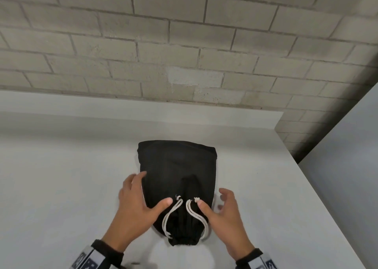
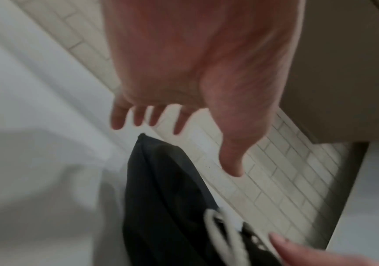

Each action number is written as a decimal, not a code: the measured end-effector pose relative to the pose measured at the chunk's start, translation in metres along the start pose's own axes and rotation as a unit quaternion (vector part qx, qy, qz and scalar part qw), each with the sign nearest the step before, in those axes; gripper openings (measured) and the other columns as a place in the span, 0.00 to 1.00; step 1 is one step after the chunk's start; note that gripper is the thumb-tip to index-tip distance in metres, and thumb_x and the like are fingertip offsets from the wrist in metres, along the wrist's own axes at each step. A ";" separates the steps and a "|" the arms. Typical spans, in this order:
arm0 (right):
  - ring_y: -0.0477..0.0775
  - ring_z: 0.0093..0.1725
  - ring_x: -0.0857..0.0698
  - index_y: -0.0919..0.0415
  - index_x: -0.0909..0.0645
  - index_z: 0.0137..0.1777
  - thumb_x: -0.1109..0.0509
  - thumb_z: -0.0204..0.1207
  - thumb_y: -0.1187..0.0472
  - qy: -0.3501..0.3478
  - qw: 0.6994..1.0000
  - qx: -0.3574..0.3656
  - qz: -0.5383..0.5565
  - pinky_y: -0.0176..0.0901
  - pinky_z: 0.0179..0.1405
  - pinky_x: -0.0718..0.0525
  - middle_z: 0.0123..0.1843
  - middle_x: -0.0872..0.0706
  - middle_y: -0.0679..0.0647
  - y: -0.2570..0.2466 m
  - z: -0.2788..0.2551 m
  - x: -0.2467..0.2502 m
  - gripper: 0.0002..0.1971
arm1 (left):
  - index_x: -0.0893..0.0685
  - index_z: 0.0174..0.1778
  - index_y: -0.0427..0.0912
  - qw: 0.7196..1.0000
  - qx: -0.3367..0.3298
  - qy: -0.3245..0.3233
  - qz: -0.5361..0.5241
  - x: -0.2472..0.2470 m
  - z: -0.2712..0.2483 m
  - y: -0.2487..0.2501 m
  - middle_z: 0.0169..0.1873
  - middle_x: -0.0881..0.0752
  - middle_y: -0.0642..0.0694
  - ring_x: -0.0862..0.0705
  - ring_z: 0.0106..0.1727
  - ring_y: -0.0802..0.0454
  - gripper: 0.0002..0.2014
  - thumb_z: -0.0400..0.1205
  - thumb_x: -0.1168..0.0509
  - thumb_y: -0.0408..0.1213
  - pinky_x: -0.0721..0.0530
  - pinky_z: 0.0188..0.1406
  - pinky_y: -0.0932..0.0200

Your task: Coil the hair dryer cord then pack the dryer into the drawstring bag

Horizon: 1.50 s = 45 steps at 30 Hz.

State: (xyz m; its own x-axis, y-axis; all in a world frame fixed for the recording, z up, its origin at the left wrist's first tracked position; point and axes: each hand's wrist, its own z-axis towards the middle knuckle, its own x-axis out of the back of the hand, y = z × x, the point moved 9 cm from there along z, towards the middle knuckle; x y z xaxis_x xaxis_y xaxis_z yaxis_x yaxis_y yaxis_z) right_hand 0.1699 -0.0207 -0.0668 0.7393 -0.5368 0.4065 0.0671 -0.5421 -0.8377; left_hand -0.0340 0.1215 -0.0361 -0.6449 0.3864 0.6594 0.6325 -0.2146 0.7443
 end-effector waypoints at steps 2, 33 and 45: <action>0.53 0.61 0.16 0.56 0.33 0.70 0.17 0.63 0.49 -0.059 0.984 -0.074 0.148 0.52 0.63 0.16 0.66 0.21 0.50 0.015 0.004 -0.016 0.39 | 0.43 0.78 0.48 0.982 0.103 -0.065 -0.147 -0.019 -0.006 -0.017 0.75 0.32 0.45 0.26 0.71 0.43 0.58 0.57 0.17 0.56 0.23 0.70 0.43; 0.53 0.57 0.12 0.57 0.20 0.64 0.20 0.67 0.70 -0.210 0.968 0.071 0.120 0.52 0.61 0.14 0.59 0.10 0.53 -0.118 0.098 -0.172 0.25 | 0.25 0.67 0.43 0.937 0.162 -0.041 -0.306 0.027 0.110 -0.073 0.59 0.15 0.43 0.15 0.59 0.40 0.43 0.57 0.16 0.22 0.15 0.59 0.37; 0.53 0.58 0.13 0.58 0.21 0.64 0.16 0.63 0.61 -0.146 0.975 0.066 0.154 0.44 0.57 0.14 0.58 0.12 0.52 -0.121 0.125 -0.179 0.28 | 0.28 0.72 0.44 0.947 0.128 0.026 -0.292 0.048 0.137 -0.078 0.61 0.18 0.43 0.18 0.59 0.43 0.42 0.63 0.19 0.22 0.16 0.59 0.47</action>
State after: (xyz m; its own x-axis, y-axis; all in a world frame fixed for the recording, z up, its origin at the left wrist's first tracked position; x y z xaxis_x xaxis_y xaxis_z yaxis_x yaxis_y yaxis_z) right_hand 0.1137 0.2219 -0.0840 0.8957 -0.4441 0.0224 -0.1181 -0.2862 -0.9509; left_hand -0.0553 0.2796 -0.0769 -0.9329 0.3263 0.1523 0.2406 0.2501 0.9379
